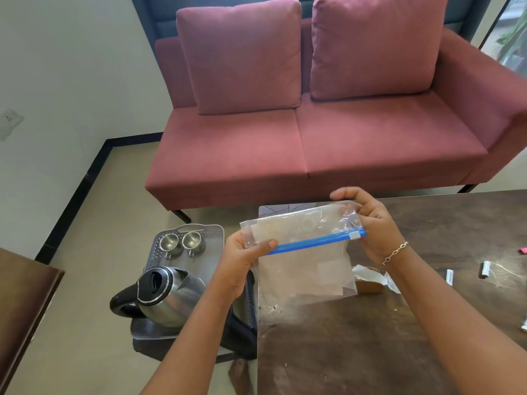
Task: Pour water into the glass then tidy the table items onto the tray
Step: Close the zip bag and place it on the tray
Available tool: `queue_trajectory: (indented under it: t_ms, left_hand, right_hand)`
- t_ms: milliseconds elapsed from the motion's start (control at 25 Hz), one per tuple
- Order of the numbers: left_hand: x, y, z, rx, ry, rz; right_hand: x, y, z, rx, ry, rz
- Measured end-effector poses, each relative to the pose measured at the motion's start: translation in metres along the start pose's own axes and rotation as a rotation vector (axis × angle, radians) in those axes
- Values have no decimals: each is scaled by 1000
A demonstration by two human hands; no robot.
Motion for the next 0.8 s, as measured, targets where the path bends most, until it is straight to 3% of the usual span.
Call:
queue_trajectory:
  t_ms: [120, 280, 560, 800]
  left_hand:
    - [2, 4, 1, -56, -53, 94]
    - [1, 5, 1, -99, -74, 94]
    - [-1, 4, -4, -105, -51, 41]
    - [-2, 8, -4, -63, -44, 53]
  right_hand:
    - [-3, -1, 14, 110, -136, -42]
    - [-14, -13, 29, -23, -245, -232]
    - [-18, -20, 33, 13, -326, -150]
    - [-16, -20, 36, 13, -277, -14]
Point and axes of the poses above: each hand's wrist, its own x-axis towards the middle knuckle, its own y-axis out of the back of the hand, z = x × y, the point moved 6 cm from there along x, towards the middle knuckle, and after that the axes turned 5 degrees about z, right-handed, at the moved point
